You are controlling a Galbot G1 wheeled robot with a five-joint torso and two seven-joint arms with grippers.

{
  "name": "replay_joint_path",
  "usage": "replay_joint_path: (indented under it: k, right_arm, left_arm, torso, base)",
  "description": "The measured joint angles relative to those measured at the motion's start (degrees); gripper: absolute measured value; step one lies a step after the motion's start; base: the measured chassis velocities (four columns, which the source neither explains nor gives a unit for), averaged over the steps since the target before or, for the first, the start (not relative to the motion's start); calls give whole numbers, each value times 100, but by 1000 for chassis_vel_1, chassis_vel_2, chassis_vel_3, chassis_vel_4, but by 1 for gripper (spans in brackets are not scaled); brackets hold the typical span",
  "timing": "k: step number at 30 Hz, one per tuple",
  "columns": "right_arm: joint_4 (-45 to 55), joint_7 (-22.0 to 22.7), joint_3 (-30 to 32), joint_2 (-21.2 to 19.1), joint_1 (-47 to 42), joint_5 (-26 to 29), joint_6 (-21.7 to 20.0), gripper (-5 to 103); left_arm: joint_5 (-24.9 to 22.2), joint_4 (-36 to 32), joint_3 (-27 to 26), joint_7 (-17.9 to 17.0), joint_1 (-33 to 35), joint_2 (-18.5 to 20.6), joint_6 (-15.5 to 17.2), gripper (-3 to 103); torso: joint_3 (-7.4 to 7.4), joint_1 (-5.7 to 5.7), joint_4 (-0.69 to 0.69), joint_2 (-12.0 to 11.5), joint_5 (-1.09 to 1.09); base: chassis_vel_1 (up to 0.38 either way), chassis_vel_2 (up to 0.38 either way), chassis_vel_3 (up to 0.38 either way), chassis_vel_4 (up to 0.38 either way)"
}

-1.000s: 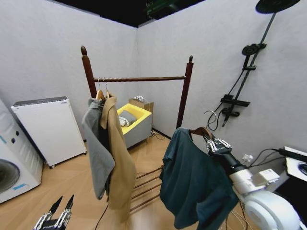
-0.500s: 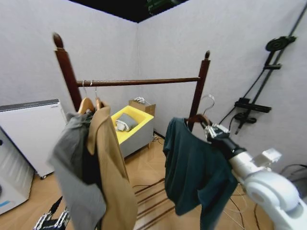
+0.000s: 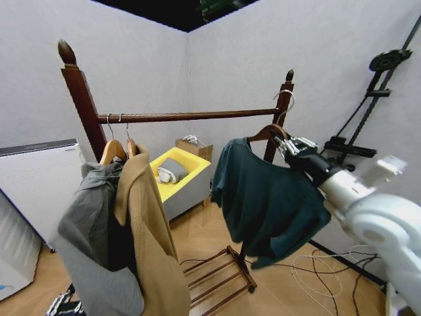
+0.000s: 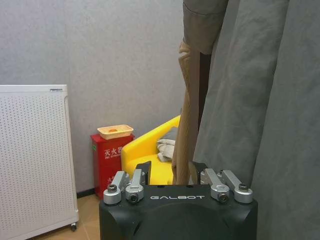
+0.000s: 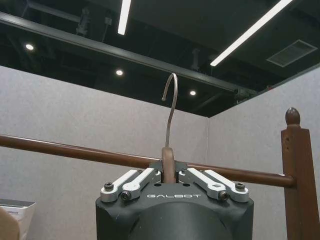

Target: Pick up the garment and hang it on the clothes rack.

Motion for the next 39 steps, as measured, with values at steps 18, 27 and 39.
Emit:
replay_joint_path:
  k: [18, 27, 39]
  right_arm:
    - [-1559, 593, -2969, 1021, 2823, 76, -626, 10]
    - [-1771, 505, -3080, 1118, 2799, -9, -678, 10]
    - [-1840, 481, -3244, 1237, 2817, -73, -701, 10]
  left_arm:
    - [0, 0, 0, 1, -1, 0, 0, 46]
    - [0, 0, 0, 1, 0, 0, 0, 46]
    - [0, 0, 0, 1, -1, 0, 0, 46]
  torso:
    - [2, 5, 1, -3, 0]
    - [1, 4, -1, -2, 2]
    - [1, 3, 0, -2, 2]
  base:
    - [-9, 3, 5, -4]
    - [0, 0, 0, 0]
    - [0, 0, 0, 0]
